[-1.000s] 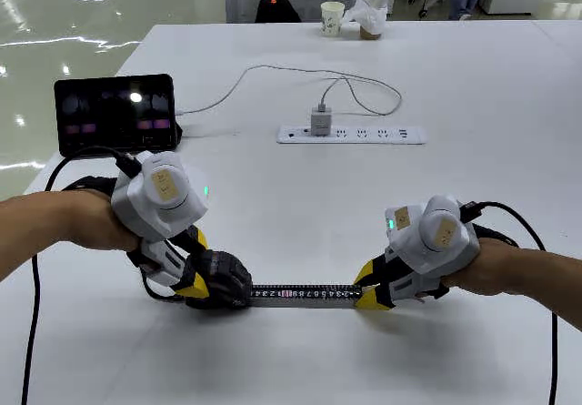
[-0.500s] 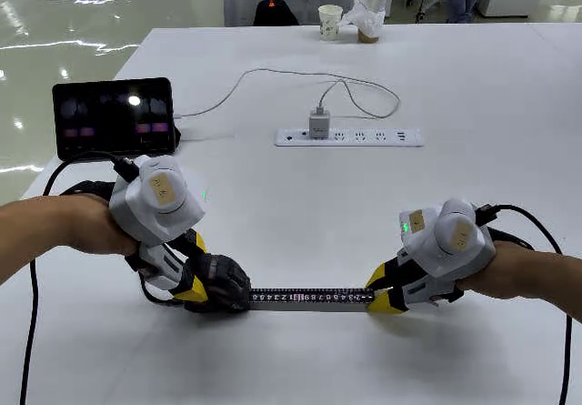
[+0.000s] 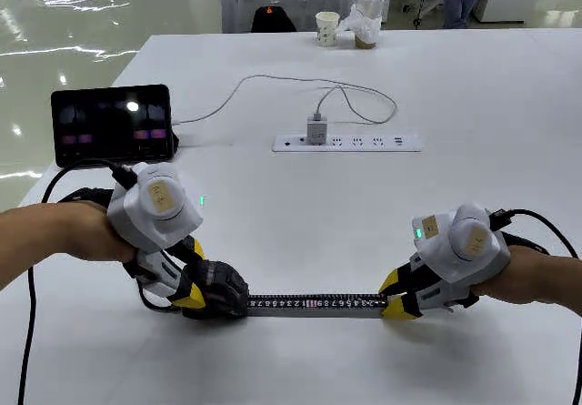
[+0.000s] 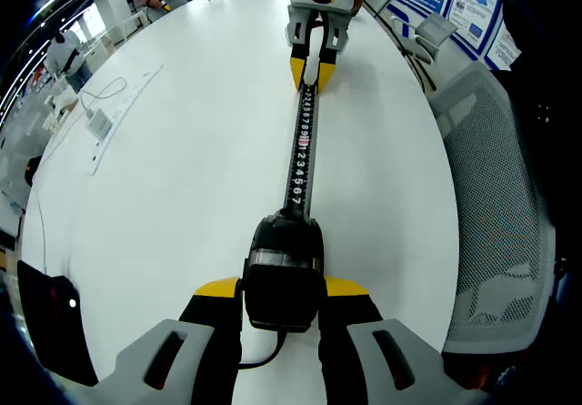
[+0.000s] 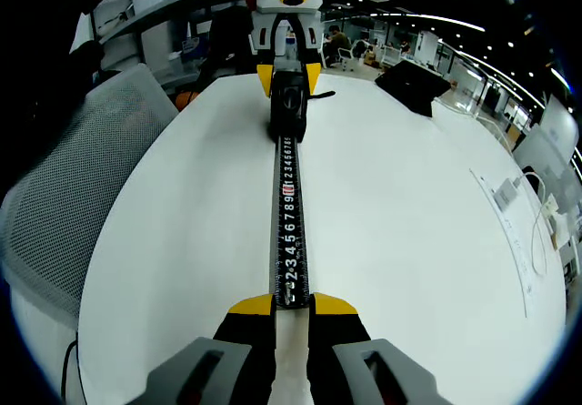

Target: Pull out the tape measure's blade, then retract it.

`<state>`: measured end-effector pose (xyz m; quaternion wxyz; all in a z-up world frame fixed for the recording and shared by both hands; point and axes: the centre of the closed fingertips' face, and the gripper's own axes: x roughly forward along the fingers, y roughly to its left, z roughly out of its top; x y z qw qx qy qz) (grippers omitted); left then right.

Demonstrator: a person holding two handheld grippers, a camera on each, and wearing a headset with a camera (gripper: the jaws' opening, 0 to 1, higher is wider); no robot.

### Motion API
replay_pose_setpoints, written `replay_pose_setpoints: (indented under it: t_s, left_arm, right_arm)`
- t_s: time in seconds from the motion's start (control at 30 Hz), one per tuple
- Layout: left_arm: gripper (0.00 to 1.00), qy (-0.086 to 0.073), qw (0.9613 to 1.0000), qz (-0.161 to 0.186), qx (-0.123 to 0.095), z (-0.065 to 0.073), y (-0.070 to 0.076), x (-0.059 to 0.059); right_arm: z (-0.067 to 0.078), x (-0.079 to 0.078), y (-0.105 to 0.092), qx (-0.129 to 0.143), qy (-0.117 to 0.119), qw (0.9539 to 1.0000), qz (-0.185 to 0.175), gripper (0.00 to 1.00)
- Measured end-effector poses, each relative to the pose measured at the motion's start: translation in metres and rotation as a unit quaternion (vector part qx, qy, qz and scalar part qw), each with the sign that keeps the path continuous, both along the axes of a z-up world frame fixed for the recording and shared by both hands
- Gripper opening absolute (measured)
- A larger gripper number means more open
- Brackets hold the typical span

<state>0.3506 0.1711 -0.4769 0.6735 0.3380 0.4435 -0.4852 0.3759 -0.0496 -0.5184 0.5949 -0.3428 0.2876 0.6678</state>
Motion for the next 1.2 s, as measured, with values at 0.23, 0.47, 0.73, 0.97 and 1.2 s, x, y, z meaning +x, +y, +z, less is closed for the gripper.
replay_pose_setpoints:
  t_s: [0.23, 0.47, 0.73, 0.97, 1.2]
  left_arm:
    - [0.26, 0.000, 1.0000, 0.000, 0.001, 0.000, 0.000, 0.000]
    - [0.26, 0.002, 1.0000, 0.000, 0.003, 0.000, 0.000, 0.000]
    - [0.26, 0.003, 1.0000, -0.001, 0.004, 0.000, -0.001, 0.000]
    - [0.26, 0.002, 1.0000, -0.004, 0.007, 0.000, -0.001, 0.000]
    - [0.27, 0.001, 1.0000, -0.004, 0.007, 0.000, 0.000, 0.000]
  right_arm:
    - [0.000, 0.001, -0.010, -0.008, 0.001, 1.0000, -0.001, 0.09]
    - [-0.001, 0.003, -0.023, -0.018, 0.000, 0.9998, -0.001, 0.09]
    - [-0.001, 0.007, -0.039, -0.027, -0.001, 0.9996, -0.005, 0.09]
    - [-0.001, 0.006, -0.041, -0.030, -0.001, 0.9995, -0.007, 0.09]
    - [-0.001, 0.006, -0.039, -0.039, -0.003, 0.9992, -0.002, 0.11]
